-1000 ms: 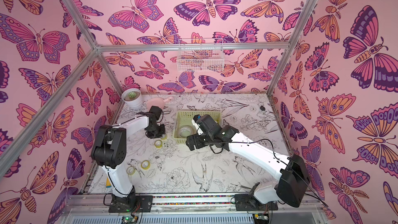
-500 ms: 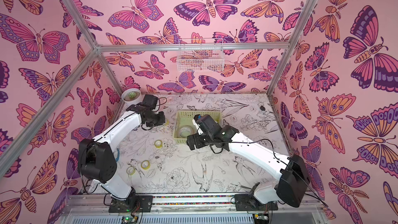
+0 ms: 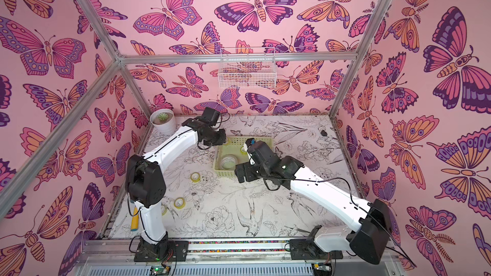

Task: Put the transparent tape into the storage box
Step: Place the tape in the storage box.

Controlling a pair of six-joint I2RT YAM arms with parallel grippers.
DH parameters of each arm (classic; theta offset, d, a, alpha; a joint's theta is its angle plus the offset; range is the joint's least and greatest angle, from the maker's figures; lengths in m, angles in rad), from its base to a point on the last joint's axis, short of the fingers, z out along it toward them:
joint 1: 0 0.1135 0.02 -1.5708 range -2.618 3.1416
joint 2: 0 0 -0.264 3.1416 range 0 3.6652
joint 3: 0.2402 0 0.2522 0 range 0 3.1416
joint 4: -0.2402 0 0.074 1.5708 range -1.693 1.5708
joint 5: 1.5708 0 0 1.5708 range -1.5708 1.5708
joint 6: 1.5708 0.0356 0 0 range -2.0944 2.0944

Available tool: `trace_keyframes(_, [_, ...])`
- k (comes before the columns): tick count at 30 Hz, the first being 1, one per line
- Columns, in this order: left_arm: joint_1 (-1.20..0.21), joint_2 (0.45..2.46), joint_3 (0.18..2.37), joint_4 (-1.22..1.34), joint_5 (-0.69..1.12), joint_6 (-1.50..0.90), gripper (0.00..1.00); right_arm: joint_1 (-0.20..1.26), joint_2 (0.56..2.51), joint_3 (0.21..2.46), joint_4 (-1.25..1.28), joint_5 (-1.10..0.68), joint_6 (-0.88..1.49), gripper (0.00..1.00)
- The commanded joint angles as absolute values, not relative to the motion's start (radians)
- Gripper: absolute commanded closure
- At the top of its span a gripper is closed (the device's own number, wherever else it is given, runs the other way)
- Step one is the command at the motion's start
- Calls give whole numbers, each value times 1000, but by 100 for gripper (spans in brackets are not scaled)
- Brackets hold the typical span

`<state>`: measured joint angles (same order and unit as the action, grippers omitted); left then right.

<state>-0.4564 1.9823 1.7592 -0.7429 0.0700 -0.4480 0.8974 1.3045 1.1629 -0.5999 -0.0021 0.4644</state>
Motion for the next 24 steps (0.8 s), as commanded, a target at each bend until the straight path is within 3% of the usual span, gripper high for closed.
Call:
trace_keyframes(1, [-475,2050,1814,-788,29,-425,99,900,1271,1136,-638,42,488,1])
trace_keyframes(24, [-511,2459,2128,-836,-27,-440,100,896,1209,1104,-689,96,511,1])
